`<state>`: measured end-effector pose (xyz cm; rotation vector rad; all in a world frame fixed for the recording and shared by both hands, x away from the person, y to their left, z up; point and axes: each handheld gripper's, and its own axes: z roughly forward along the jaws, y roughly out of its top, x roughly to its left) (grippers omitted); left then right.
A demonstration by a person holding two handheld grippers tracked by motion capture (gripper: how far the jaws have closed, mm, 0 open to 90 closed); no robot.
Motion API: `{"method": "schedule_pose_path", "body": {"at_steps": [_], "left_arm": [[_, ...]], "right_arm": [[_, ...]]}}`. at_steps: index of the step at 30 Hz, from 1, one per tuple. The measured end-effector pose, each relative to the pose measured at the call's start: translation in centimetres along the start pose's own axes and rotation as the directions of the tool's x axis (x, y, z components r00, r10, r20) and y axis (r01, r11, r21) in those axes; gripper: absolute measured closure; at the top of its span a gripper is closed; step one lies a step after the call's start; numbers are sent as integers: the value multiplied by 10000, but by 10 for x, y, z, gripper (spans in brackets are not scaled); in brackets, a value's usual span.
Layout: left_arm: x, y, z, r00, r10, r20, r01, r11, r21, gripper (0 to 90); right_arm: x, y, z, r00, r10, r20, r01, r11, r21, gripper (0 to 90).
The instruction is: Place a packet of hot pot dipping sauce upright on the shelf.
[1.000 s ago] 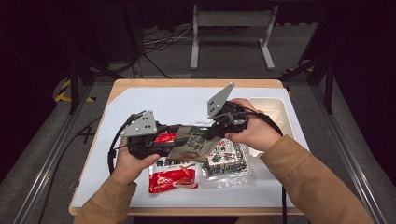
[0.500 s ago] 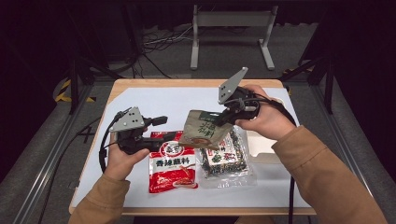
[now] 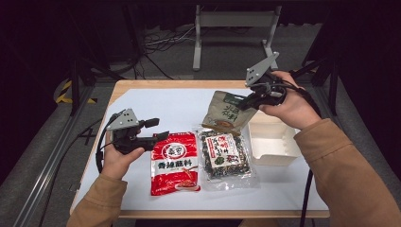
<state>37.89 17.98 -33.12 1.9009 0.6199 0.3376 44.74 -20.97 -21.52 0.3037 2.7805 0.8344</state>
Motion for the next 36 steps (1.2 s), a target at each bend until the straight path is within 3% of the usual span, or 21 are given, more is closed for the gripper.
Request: {"method": "schedule_pose_path", "body": {"at_steps": [14,19,21,25,36], "left_arm": [[10,-13,-8,9983,-420,-397,429,9988,232,393],[12,-17,-13,9975,-446,-555,456,9988,174,388],[13,-20,-17,9962,-653,-569,662,9977,149,385],[14,-24,-21,9957,-615,-686,629,9978,188,380],[14,-38,-41,9885,-1047,-1091,1073,9941,181,372]], "right_arm": [[-28,-28,-31,9934,432,1065,-424,9991,-99,897],[-34,-33,-37,9917,452,1205,-435,9989,-166,897],[-38,-36,-39,9912,468,1237,-446,9988,-201,898],[-45,-41,-42,9901,323,1368,-298,9993,-204,898],[-70,-51,-43,9871,-37,1602,63,9999,-152,897]]}}
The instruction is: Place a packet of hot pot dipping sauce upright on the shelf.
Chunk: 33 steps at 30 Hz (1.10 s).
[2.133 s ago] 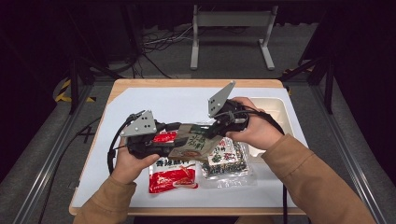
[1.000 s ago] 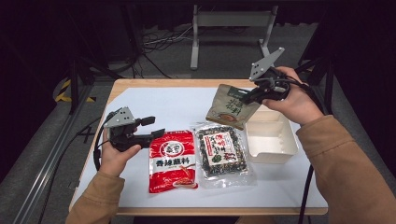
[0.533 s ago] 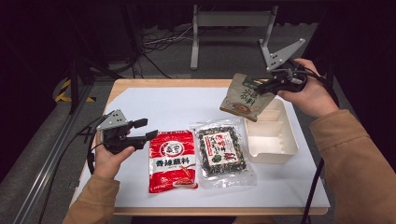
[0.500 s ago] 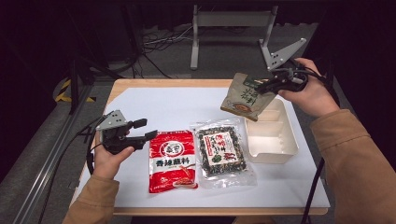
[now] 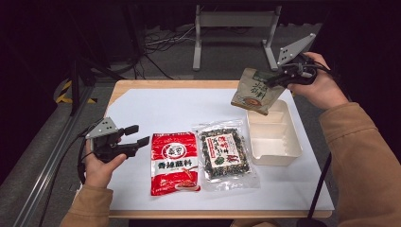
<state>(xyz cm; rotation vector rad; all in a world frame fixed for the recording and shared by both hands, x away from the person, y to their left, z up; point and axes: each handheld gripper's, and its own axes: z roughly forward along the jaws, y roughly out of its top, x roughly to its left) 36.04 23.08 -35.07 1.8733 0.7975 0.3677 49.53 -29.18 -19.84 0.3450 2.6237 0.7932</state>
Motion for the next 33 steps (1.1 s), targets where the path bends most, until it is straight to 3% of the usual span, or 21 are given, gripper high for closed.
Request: {"method": "schedule_pose_path", "body": {"at_steps": [10,18,24,33], "left_arm": [[2,-8,-13,9992,-223,-319,222,9997,-40,372],[2,-9,-14,9991,-287,-307,286,9996,-45,373],[2,-8,-15,9993,-240,-271,240,9997,-32,375],[2,-8,-12,9996,-168,-208,168,9999,29,376]], "right_arm": [[-15,-6,3,9993,-321,211,320,9995,31,898],[-21,-13,6,9983,-511,264,503,9983,302,898],[-25,-19,8,9986,-372,370,352,9981,509,898],[-31,-30,12,9956,-669,657,603,9934,977,897]]}}
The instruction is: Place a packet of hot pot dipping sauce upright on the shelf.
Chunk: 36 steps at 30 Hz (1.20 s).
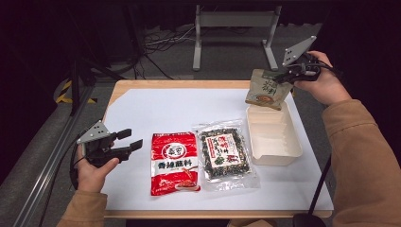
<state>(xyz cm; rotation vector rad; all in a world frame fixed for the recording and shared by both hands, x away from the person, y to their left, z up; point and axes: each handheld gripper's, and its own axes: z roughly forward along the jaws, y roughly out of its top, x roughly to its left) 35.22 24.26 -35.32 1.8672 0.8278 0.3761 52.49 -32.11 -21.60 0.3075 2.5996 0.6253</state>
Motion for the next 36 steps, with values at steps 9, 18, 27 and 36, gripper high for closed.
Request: {"method": "schedule_pose_path", "body": {"at_steps": [9,18,27,36], "left_arm": [[0,0,0,10000,-8,11,8,10000,-27,376],[0,0,-1,10000,-44,17,44,10000,-36,376],[-1,-1,-2,10000,-70,31,70,10000,24,376],[0,-1,-1,10000,-15,25,15,10000,57,376]], "right_arm": [[-2,-8,7,9997,-150,173,148,9998,161,897],[-3,-12,19,9989,-330,331,320,9990,316,897],[-4,-14,28,9963,-743,435,721,9961,508,897],[-1,-18,38,9968,-741,289,716,9944,773,897]]}}
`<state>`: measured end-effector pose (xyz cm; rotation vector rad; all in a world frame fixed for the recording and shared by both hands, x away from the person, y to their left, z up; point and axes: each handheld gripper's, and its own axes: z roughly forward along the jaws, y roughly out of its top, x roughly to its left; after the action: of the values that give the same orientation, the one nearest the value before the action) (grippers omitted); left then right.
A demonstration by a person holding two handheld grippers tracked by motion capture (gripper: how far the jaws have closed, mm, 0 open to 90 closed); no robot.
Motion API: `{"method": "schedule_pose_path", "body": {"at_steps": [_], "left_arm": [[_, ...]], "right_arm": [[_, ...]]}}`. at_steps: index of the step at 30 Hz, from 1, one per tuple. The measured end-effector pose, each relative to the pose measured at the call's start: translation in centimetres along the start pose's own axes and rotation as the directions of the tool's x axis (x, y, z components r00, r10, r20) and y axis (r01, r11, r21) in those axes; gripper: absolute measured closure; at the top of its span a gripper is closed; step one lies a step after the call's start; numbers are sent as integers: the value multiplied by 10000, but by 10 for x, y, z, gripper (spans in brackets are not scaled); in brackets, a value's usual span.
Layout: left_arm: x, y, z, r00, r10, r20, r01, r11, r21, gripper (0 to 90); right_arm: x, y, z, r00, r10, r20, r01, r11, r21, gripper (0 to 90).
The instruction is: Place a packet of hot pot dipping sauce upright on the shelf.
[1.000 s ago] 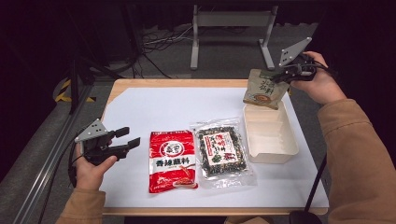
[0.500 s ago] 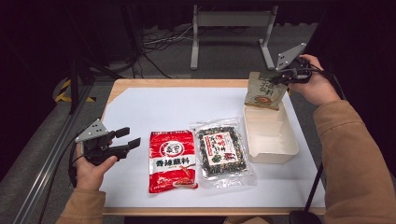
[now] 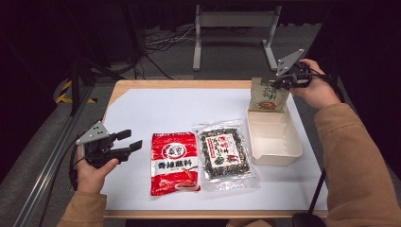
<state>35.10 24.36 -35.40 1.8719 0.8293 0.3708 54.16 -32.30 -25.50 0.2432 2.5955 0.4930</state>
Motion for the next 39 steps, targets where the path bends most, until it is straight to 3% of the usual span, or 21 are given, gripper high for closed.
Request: {"method": "schedule_pose_path", "body": {"at_steps": [15,39], "left_arm": [[0,0,2,9998,-156,129,156,9999,-11,376],[0,2,5,9998,-120,186,120,9999,-2,376]], "right_arm": [[9,-9,24,9979,277,-589,-272,9996,90,896],[10,-21,24,9871,1289,-951,-1323,9907,-309,880]]}}
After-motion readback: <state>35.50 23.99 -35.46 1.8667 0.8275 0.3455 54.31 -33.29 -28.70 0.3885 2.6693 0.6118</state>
